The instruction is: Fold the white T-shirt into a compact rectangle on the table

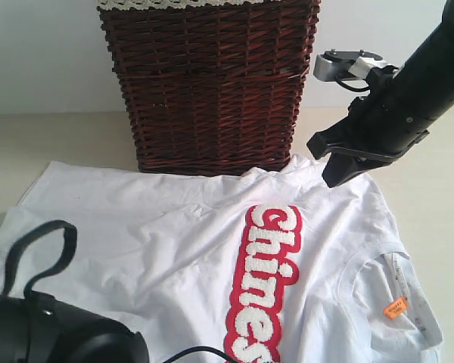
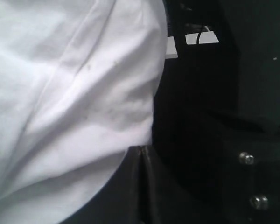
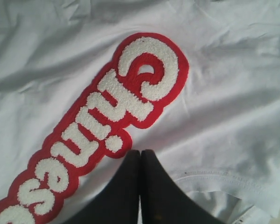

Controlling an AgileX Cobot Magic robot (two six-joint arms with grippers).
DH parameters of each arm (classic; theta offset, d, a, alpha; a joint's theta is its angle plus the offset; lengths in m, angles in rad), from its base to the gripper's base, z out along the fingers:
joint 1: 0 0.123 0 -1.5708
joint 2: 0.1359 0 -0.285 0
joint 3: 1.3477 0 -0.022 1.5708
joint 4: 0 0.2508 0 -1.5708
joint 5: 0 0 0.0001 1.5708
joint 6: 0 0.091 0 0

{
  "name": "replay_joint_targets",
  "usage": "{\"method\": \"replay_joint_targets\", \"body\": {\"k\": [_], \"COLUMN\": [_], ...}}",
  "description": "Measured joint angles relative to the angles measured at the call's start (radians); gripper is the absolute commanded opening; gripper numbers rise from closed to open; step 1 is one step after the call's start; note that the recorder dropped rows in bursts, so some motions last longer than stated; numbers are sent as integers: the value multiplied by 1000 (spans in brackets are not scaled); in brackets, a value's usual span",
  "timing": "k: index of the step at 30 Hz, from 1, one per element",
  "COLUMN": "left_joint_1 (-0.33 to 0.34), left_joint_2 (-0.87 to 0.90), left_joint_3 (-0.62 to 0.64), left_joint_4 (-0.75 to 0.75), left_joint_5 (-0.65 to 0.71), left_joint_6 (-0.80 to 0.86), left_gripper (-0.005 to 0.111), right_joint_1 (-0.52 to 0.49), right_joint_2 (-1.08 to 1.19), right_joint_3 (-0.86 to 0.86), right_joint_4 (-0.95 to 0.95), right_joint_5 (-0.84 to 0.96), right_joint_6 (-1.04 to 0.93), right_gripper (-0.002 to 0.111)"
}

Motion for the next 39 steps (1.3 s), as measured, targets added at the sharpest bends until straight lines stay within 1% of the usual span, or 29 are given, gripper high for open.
{"method": "replay_joint_targets", "body": {"k": [2,5,14,17,23,26,29,31,33,35,38,39], "left_joint_1": [-7,-7,-9,-41,-172,-203,-212,-212,-199,-169,-101,-79], "left_joint_2": [35,101,127,133,166,205,231,214,175,123,78,78], "left_joint_3": [0,0,-14,-28,-88,-141,-175,-187,-189,-187,-167,-161], "left_joint_4": [16,55,41,5,-41,-65,-53,1,107,303,642,710], "left_joint_5": [-38,-89,-79,-79,-87,-95,-85,-74,-61,-53,-50,-48], "left_joint_6": [-19,-102,-188,-194,-198,-198,-201,-235,-321,-491,-825,-892], "left_gripper": [0,0,0,0,0,0,0,0,0,0,0,0], "right_joint_1": [0,0,0,0,0,0,0,0,0,0,0,0], "right_joint_2": [0,0,0,0,0,0,0,0,0,0,0,0], "right_joint_3": [0,0,0,0,0,0,0,0,0,0,0,0], "right_joint_4": [0,0,0,0,0,0,0,0,0,0,0,0], "right_joint_5": [0,0,0,-5,-9,-9,-3,1,4,6,6,6], "right_joint_6": [0,0,0,0,0,0,0,0,0,0,0,0], "right_gripper": [0,0,0,0,0,0,0,0,0,0,0,0]}}
